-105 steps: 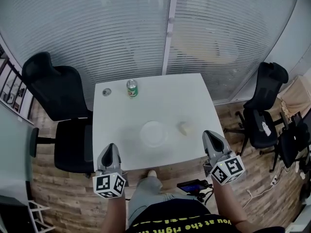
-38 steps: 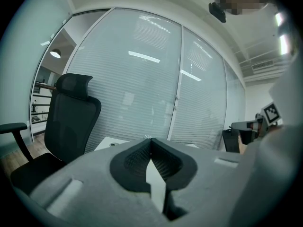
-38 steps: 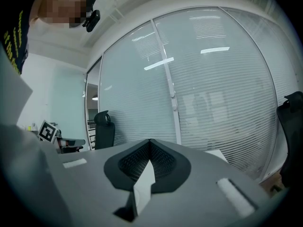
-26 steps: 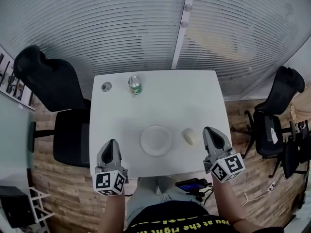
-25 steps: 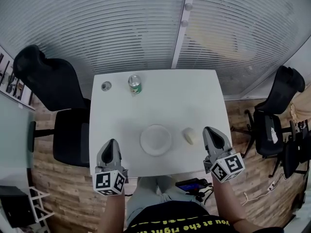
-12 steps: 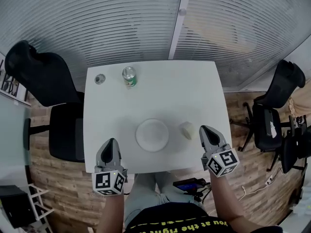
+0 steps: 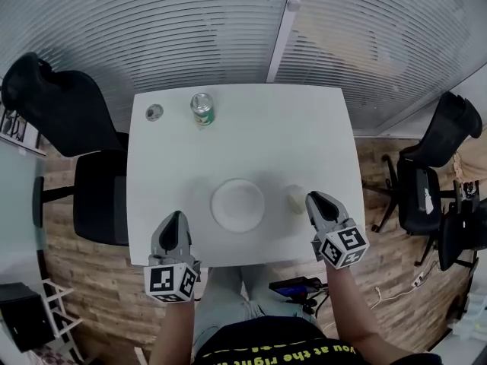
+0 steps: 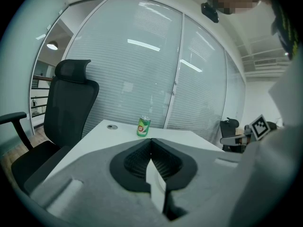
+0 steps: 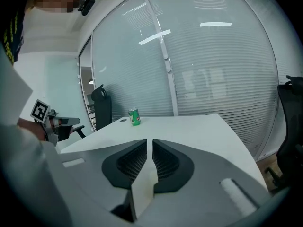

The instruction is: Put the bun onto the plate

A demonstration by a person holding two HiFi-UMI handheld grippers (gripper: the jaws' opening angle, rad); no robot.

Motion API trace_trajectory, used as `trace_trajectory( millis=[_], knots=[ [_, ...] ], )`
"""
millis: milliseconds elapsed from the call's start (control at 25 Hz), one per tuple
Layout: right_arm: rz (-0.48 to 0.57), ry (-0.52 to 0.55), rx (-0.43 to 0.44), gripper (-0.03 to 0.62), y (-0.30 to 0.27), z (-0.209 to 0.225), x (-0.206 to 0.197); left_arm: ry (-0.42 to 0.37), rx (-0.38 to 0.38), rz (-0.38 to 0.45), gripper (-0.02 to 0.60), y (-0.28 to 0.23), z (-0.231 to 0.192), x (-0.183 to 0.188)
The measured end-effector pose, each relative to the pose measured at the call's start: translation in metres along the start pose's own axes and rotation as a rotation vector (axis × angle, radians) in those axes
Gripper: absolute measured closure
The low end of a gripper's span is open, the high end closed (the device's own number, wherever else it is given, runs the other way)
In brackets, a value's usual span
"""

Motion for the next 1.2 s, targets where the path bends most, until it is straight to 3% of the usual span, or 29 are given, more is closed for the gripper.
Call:
trace_trajectory(
  millis=[560,960,1200],
  knots=[
    [-0.158,0.053,0.030,0.439,-0.024,0.000,-0.039,0.006,-0.010,-0.019,0.581,0.001,-0.001,-0.004],
    [-0.233,0.102,-0.042,0.329,-0.034,0.010,-0.056,0.005,-0.030,-0.021,0.581,-0.001,-0.001,-0.005],
    [-0.277,0.102,-0.036,0.278,-0.041,0.012,-0.064,0.008,-0.040,-0.017,0.581,0.001,-0.001,-0.005]
  ],
)
Point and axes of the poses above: the fingertips, and each gripper's own axes: y backward along the fingers, z to its right, x out of its top, the point moved 7 cm from there along y, backward along the fingers
